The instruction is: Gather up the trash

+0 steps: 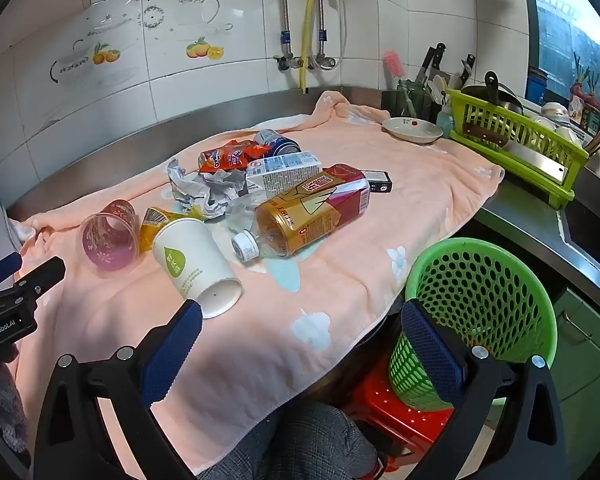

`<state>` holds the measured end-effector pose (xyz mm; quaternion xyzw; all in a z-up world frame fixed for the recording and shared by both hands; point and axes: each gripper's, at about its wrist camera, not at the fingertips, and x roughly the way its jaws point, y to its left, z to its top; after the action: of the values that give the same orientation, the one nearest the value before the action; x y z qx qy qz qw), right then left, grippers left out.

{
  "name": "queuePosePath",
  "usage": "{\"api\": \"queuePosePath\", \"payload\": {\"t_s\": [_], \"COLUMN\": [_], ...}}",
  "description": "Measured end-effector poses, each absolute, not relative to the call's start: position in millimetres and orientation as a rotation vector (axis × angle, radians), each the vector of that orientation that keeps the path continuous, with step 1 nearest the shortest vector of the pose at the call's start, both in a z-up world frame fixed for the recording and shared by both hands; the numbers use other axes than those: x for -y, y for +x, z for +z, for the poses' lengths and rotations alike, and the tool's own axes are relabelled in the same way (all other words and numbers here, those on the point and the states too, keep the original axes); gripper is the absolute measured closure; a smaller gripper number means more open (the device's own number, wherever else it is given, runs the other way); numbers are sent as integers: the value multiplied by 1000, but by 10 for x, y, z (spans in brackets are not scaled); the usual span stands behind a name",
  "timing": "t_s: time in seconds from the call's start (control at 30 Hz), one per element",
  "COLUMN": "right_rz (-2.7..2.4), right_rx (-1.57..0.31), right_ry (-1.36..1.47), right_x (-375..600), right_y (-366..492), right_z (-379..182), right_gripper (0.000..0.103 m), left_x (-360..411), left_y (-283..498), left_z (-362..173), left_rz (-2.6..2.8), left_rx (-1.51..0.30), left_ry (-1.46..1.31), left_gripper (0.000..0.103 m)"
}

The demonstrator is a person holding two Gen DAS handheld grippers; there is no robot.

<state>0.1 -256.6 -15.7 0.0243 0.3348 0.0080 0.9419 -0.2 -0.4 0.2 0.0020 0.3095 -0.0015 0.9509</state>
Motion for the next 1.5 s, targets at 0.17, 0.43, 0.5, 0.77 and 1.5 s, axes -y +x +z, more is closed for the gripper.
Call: {"api": "queuePosePath", "payload": {"t_s": [0.17,0.43,0.5,0.77,1.5], "right_rz": [13,7,5,-9,-62], "right_rx": [-680,-679,-679,-670,-680], "right_ry": [42,51,49,55,75], "right_x": [2569,2583,2585,2595,2702], "right_y": [-3,0,-13,-42,-73], "right_z": [-159,-170,-170,-124,-158], "right_gripper": [6,6,6,6,6], "left_x": [95,77,57,107,272], "left_y": [-12,-12,-7,-2,76], "left_z": [-29,-7,10,24,37], "left_rz": [11,-7,-13,-29,-73], "left_rx": [-617,-620,-621,-620,-619], "left_ry": [36,21,16,21,30], "left_gripper": [5,5,5,5,5]}}
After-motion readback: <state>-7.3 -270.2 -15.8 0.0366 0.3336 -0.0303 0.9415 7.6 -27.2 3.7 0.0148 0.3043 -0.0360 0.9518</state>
